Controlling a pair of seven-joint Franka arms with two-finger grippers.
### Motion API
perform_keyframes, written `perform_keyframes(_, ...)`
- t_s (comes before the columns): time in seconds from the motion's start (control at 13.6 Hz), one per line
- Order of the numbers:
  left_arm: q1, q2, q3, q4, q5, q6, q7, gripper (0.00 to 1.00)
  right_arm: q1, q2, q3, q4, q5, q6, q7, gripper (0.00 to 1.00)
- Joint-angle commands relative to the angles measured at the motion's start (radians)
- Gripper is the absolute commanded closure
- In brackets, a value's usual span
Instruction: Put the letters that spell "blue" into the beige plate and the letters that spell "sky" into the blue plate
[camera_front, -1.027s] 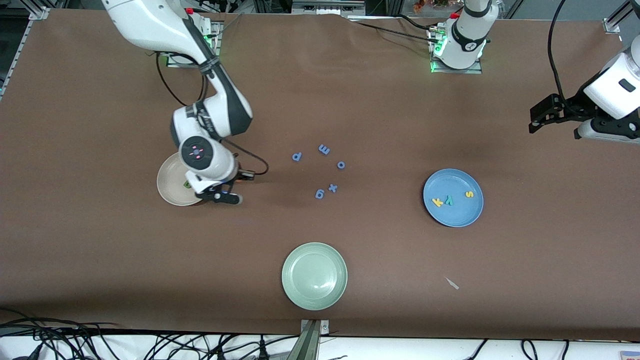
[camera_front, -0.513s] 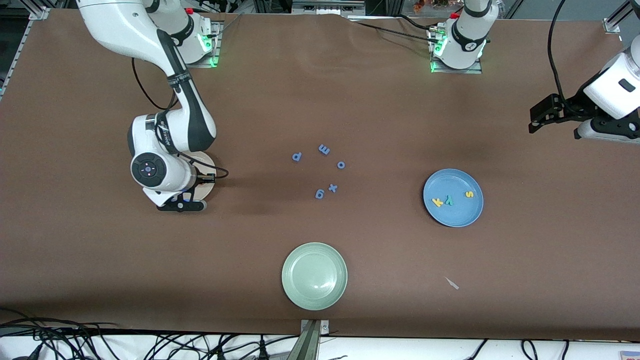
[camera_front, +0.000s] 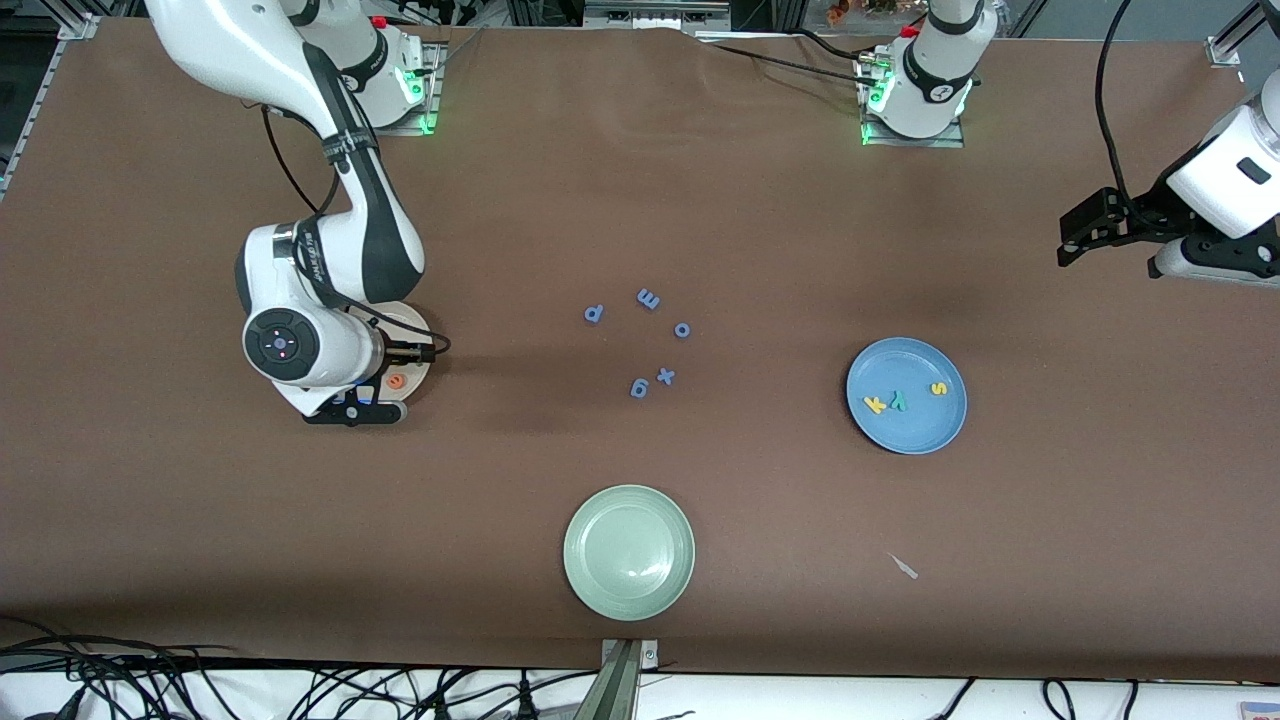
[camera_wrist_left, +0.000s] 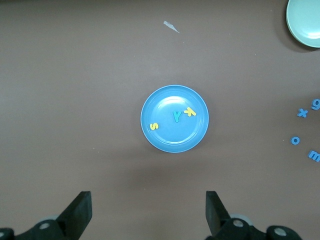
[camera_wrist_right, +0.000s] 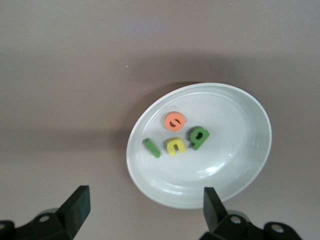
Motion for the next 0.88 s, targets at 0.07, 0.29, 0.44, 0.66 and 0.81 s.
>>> perform_keyframes(0.07, 0.004, -0.008, 0.0, -0.001, -0.014, -0.009, 0.006, 0.0, 0.001, -0.107, -0.002, 0.025, 0.011, -0.107, 0.002, 0.0)
perform_keyframes(0.29, 0.005, -0.008, 0.0, -0.001, -0.014, -0.009, 0.008, 0.0, 0.001, -0.199, -0.007, 0.053, 0.007, -0.234, -0.005, 0.0)
perform_keyframes(0.44, 0.004, -0.008, 0.0, -0.001, -0.014, -0.009, 0.008, 0.0, 0.0, -0.228, -0.011, 0.087, -0.004, -0.309, -0.005, 0.0)
perform_keyframes(0.66, 0.004, -0.008, 0.0, -0.001, -0.014, -0.009, 0.008, 0.0, -0.089, -0.295, 0.044, 0.084, -0.005, -0.308, -0.021, 0.0)
perform_keyframes(0.81, 0.005, -0.008, 0.0, -0.002, -0.014, -0.009, 0.008, 0.0, -0.173, -0.355, 0.095, 0.066, -0.007, -0.304, -0.025, 0.0)
